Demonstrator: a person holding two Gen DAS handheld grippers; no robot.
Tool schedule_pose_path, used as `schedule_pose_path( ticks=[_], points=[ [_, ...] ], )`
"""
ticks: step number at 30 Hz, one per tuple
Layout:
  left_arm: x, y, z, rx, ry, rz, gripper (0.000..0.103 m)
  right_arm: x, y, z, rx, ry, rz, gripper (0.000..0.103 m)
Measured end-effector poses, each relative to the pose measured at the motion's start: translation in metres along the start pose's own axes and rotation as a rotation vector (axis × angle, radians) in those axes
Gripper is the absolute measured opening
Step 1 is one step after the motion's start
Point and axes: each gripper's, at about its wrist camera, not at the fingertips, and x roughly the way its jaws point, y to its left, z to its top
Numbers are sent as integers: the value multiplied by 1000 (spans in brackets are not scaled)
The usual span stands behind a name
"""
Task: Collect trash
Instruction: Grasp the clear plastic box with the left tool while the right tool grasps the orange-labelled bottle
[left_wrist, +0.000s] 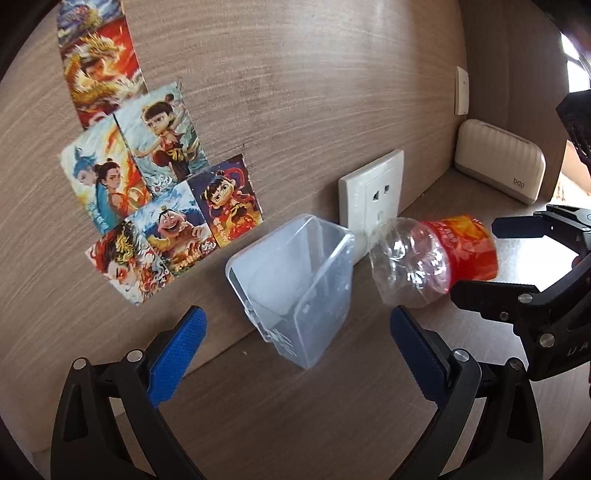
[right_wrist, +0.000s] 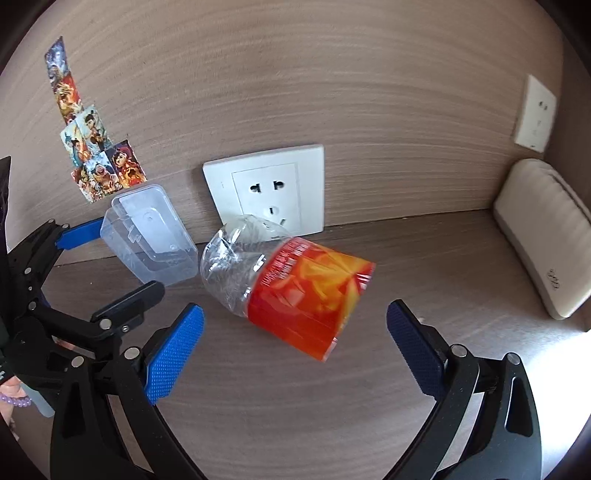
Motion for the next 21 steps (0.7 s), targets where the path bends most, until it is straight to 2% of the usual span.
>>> schedule_pose_path(
  ticks=[4,8,10,11,13,15,17,19,21],
  points=[
    [9,2,3,28,5,-72,97,13,-3,6,42,26,28,99],
    [19,-12,6,108,13,-79,97,24,1,13,50,42,33,99],
    [22,-16,9,135,14,-91,96,27,3,17,47,30,-1,99],
    [23,-17,10,142,12,-101,96,29,2,18,57,37,17,99],
    [24,-19,13,151,8,-123,87,36,2,23,84,59,49,99],
    [28,-22,16,163,15,-153,87,45,5,28,69,59,-8,100],
    [29,-24,18,180,15,-168,86,48,3,30,74,59,-28,100],
    [30,-24,18,187,12,-173,77,50,-4,31,106,48,-15,100],
    [31,-25,20,188,10,-131,51,47,-15,30,141,33,-35,99]
  ],
)
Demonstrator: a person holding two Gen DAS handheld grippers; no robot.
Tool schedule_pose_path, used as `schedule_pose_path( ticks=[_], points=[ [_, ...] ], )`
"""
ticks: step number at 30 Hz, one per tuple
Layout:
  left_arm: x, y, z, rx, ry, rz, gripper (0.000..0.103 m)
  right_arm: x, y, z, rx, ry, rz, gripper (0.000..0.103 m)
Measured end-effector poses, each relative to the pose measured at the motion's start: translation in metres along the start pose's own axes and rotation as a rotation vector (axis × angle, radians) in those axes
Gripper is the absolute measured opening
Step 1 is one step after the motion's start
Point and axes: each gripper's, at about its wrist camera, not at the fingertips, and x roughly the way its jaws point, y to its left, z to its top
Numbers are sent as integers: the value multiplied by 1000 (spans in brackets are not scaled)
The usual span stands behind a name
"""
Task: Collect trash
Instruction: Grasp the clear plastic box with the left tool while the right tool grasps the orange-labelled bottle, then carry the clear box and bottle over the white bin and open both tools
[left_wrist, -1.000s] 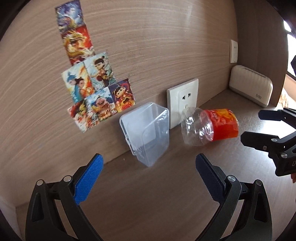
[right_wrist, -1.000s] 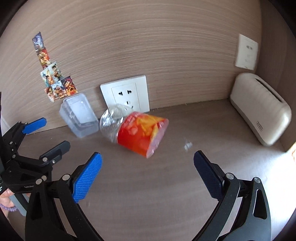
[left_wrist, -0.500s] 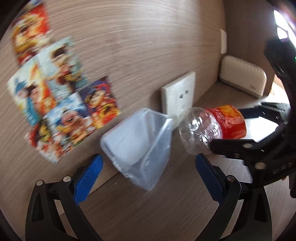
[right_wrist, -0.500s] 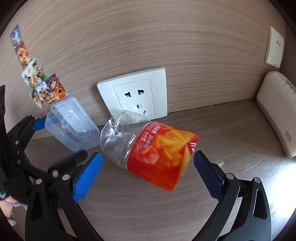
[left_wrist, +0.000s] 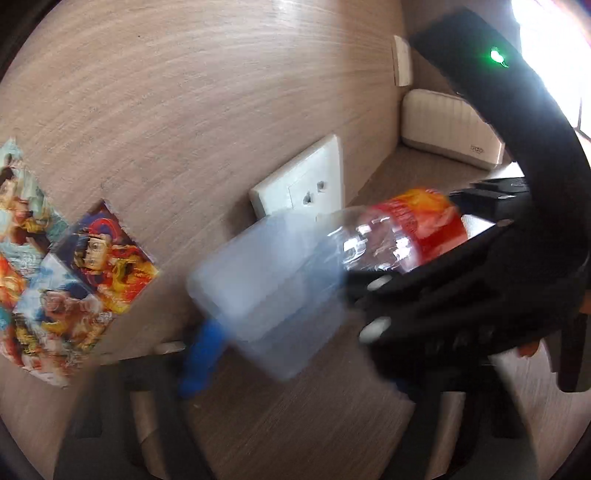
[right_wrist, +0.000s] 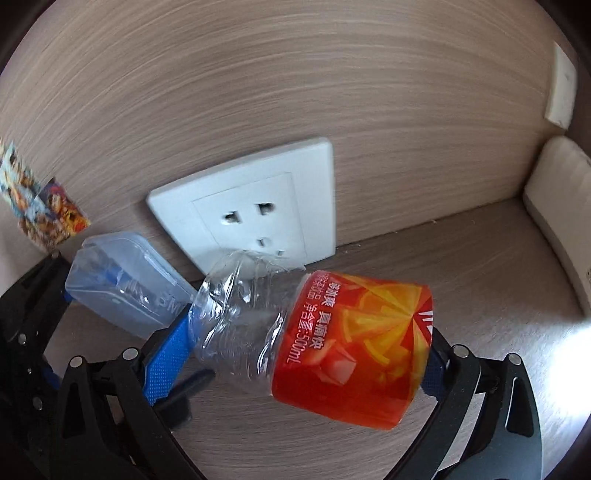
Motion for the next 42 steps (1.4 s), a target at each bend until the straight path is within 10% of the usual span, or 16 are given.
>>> schedule_pose_path(
  ticks=[5,23,42],
  points=[
    [-3,18,0,-118,-1,-82,43,-8,-16,-1,55,3,48,99],
    [-21,-24,15,-45,-80,-124,38,-59,-11,0,50,-86,-22,99],
    [-166,-132,30,34,-183,-228,38,-275,-85,-86,151,-326,-169,99]
  ],
)
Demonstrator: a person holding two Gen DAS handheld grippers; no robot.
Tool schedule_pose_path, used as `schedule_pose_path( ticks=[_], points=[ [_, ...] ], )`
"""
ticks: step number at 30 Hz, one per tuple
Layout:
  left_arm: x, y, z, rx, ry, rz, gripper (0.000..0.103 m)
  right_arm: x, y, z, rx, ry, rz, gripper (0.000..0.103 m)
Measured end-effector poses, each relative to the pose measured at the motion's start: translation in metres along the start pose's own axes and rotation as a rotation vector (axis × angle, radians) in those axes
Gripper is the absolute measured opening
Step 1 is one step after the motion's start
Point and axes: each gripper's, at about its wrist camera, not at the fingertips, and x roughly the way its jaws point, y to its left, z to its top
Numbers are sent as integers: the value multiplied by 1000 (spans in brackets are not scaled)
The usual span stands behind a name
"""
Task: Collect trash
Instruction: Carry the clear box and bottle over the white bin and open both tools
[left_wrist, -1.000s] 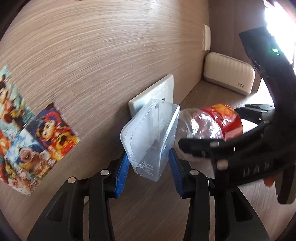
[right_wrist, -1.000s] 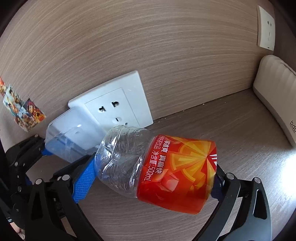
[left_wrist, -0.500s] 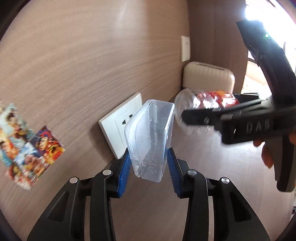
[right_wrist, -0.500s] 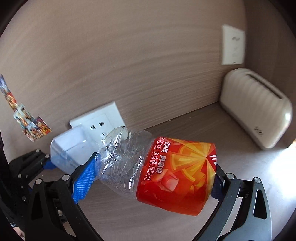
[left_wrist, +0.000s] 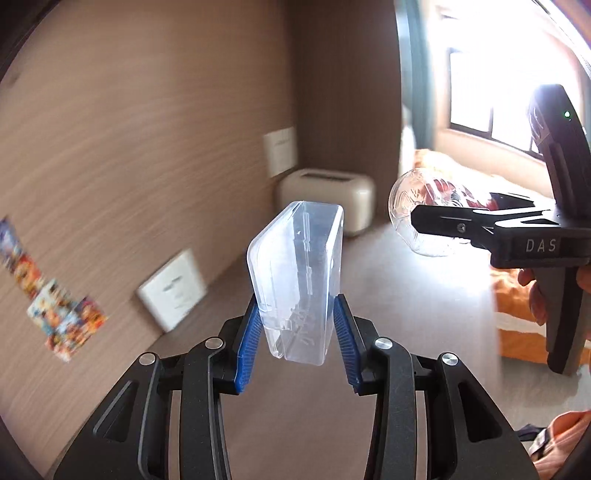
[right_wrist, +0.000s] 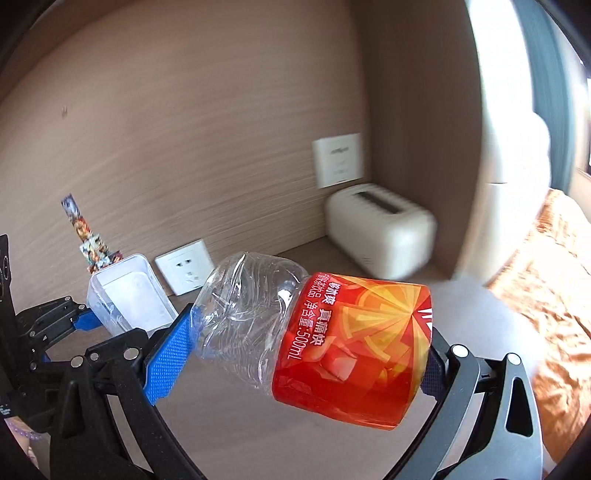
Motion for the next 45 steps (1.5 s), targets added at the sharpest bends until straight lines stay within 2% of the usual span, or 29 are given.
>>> schedule_pose_path(
  ticks=[5,9,12,14,15,20,24,30,34,40,45],
  points=[
    [-3,-73,19,80,-30,-129,34,-58,-52,-18,64,-38,-118,99],
    [6,-135,23,150,-34,-230,33,-101,-95,-46,135,-39,-198,99],
    [28,-173,17,158,9,-323,32,-127,-125,-69,191,-13,-245,99],
    [41,-199,11,185,45,-356,32,-145,-138,-83,204,-7,-284,99],
    [43,-210,9,199,50,-368,29,-155,-145,-91,209,-4,-317,99],
    [43,-280,-3,262,72,-469,29,-187,-182,-135,280,33,-400,99],
    [46,-338,-25,324,118,-543,29,-201,-211,-174,347,79,-453,99],
    [78,-403,-78,409,231,-626,29,-193,-251,-236,447,175,-487,99],
    [118,-425,-121,429,328,-649,29,-171,-277,-280,516,236,-481,99],
    [192,-451,-192,415,463,-655,29,-115,-316,-349,627,328,-448,99],
    [254,-467,-244,374,543,-624,29,-62,-344,-416,743,397,-420,99]
  ],
)
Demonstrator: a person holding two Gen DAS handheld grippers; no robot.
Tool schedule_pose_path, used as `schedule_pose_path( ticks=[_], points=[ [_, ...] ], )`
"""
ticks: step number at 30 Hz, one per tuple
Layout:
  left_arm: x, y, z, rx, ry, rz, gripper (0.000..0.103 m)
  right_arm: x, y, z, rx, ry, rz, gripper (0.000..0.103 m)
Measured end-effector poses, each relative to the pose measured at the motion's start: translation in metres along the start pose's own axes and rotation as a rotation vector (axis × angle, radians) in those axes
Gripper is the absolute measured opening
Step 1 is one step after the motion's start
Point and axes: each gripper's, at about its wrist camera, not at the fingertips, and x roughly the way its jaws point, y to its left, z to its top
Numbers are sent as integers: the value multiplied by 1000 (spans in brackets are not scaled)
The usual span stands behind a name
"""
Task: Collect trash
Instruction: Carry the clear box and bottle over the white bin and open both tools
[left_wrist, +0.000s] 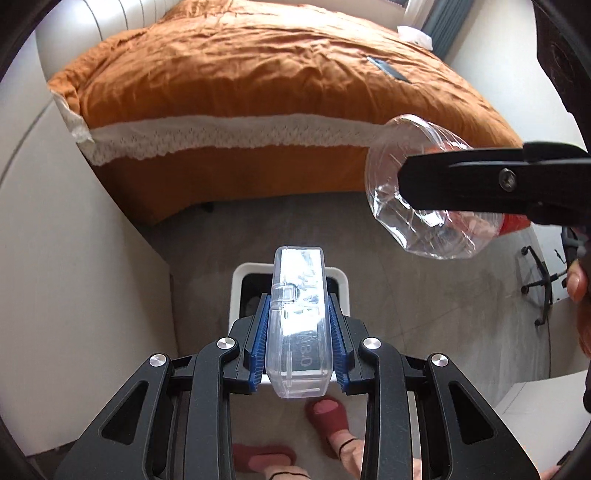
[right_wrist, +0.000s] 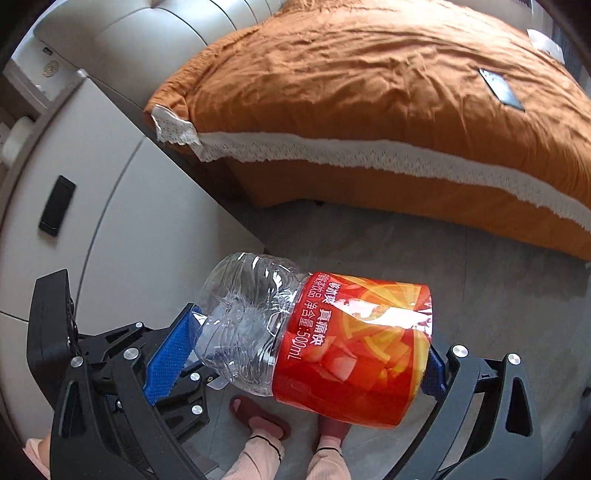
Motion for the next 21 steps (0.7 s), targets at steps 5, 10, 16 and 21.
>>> schedule_pose_path(
  ticks=[5,10,16,21],
  points=[
    [74,19,-17,-72,51,-25,29,73,-25,-13,77,78,17,99],
    [127,35,-39,-148,96,-68,59,137,-48,-25,149,146,53,99],
    [154,46,-55,-189,135,-70,98,180,-63,-37,183,224,47,100],
    [154,52,-57,-212,144,-75,98,180,-59,-37,158,231,66,100]
  ],
)
